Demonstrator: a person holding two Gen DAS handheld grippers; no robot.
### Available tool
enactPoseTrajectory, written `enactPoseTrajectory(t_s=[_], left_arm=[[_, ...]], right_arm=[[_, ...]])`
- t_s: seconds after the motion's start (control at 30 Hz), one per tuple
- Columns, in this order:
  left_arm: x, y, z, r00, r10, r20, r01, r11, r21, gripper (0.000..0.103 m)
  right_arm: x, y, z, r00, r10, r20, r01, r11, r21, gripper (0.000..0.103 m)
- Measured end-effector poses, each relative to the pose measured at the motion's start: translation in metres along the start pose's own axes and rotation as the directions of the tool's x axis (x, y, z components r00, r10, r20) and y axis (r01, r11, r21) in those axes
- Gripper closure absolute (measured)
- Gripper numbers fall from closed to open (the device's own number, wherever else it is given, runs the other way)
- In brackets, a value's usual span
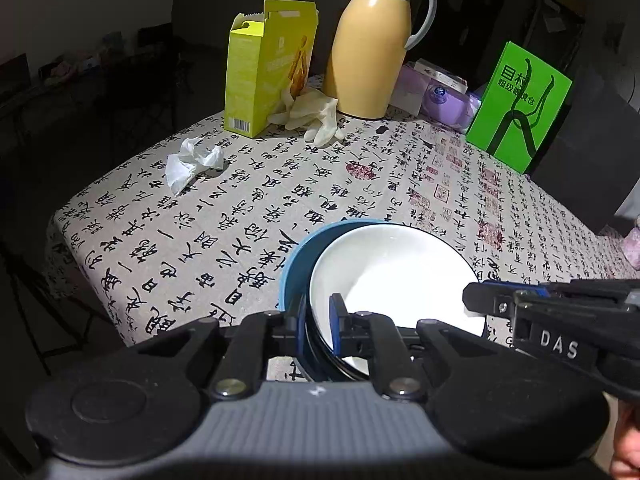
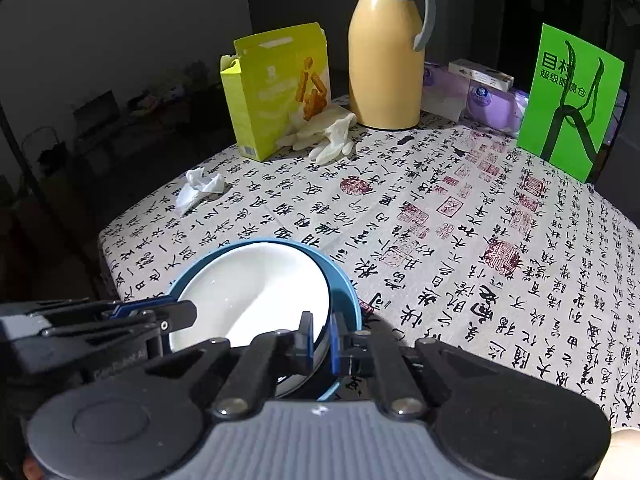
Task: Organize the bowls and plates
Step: 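Open both tools to release the white bowl inside the blue bowl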
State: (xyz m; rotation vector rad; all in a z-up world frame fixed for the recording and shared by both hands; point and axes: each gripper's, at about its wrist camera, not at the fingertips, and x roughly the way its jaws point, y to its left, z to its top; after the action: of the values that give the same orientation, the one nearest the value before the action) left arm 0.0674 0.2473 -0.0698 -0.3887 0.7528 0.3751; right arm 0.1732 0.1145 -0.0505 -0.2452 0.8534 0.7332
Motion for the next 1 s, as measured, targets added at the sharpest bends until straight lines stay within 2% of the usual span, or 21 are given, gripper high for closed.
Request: enactPoseTrajectory(t_s=[0.27,0.57,0.9,1.0], left_arm=[[-0.004,0.001,0.001,1.0,-0.013,0.021,0.013,1.0,-0.013,0.09],[-0.006,0.0,-0.007,0.998,-0.013,0.067,0.013,1.0,0.0,0.09],[-0.007,-0.001,-0.009,0.996,-0.021,0.083,0.021,1.0,0.008,0.089],[-0.008,0.005,-0.008,0.996,-0.048,0.082,0.049,0.999,-0.014,0.087]], right_arm=[[0.004,-0.004,-0.006,1.0,0.007,0.016,-0.007,0.999,0.034,0.095],[0.001,-0.001,-0.02,0.996,-0.002,0.086,-0.001,1.0,0.028,0.095],[0.001,0.0,-0.027,0.991,-0.003,0.132,0.0,1.0,0.019,0.095],[0.0,-0.008,-0.024,0.992,0.031,0.12,-0.04,0.997,0.066,0.093]])
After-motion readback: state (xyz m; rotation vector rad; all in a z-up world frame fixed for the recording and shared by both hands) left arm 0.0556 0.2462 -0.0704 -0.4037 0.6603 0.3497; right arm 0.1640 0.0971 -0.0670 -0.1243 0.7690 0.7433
